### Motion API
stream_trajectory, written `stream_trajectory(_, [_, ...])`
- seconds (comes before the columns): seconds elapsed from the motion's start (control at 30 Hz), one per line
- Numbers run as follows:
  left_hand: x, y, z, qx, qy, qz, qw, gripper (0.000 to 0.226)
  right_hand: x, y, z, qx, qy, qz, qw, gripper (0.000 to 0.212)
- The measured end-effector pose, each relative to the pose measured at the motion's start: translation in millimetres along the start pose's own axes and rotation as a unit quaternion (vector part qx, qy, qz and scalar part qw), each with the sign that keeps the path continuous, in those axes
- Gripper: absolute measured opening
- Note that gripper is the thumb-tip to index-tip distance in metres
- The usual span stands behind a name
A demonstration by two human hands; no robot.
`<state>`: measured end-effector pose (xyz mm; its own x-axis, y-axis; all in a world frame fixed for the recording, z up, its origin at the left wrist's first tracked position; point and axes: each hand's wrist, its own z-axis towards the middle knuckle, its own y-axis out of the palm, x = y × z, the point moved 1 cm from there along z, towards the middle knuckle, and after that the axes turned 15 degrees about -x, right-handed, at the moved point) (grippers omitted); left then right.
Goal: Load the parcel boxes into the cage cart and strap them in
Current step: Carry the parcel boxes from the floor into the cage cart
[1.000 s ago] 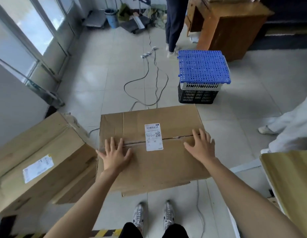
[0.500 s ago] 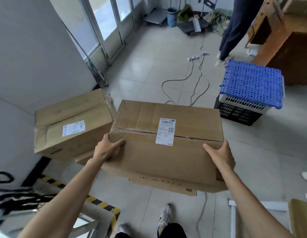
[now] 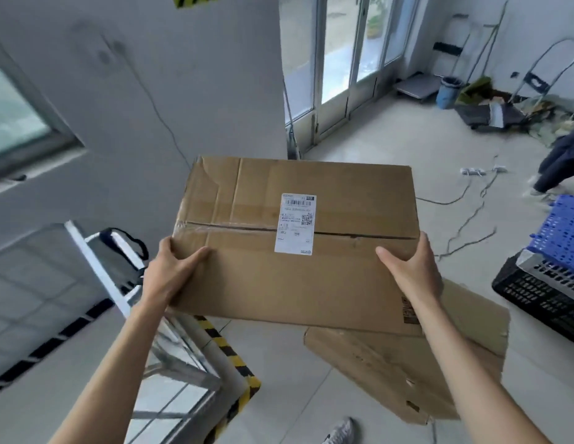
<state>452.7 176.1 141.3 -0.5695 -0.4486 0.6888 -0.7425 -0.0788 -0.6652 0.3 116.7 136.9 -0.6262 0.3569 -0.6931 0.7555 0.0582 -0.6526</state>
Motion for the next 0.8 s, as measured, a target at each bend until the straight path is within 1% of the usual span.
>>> stream_trajectory(0.1, [-87.8, -71.9, -48.3, 0.065, -0.051, -0.013, 0.997, 0.09, -52.7, 82.7, -32.0, -0.08, -0.043, -0.024, 0.996, 0.106])
stream_trajectory(0.2, [-185.1, -127.4, -110.9, 0.113, -0.128, -0.038, 0.985, 0.095, -93.9, 172.1, -74.6, -0.163, -0.09, -0.047, 0.981, 0.108])
stream_trajectory(0.3, [-275.3, -162.2, -174.6, 0.139, -0.201, -0.057, 0.968, 0.102, -125.8, 254.7, -118.7, -0.233, -0.114, -0.099, 0.961, 0.108])
stream_trajectory(0.43, [-371.0, -191.5, -245.6, 0.156, -0.293, -0.099, 0.938, 0.102, -156.7, 349.4, -176.0, -0.31, -0.14, -0.168, 0.925, 0.108])
stream_trajectory(0.53, [-424.5, -203.9, -281.2, 0.16, -0.346, -0.131, 0.915, 0.098, -171.9, 409.5, -215.1, -0.349, -0.151, -0.207, 0.901, 0.109])
stream_trajectory(0.67, [-469.0, -212.9, -300.1, 0.204, -0.389, -0.156, 0.885, 0.085, -197.0, 468.5, -240.2, -0.364, -0.172, -0.22, 0.889, 0.106])
stream_trajectory(0.73, [-482.6, -225.3, -290.2, 0.214, -0.398, -0.145, 0.88, 0.083, -220.8, 494.8, -236.7, -0.36, -0.191, -0.231, 0.884, 0.103])
stream_trajectory(0.8, [-493.9, -244.2, -269.1, 0.194, -0.413, -0.125, 0.881, 0.085, -250.8, 521.9, -226.5, -0.366, -0.197, -0.246, 0.876, 0.094])
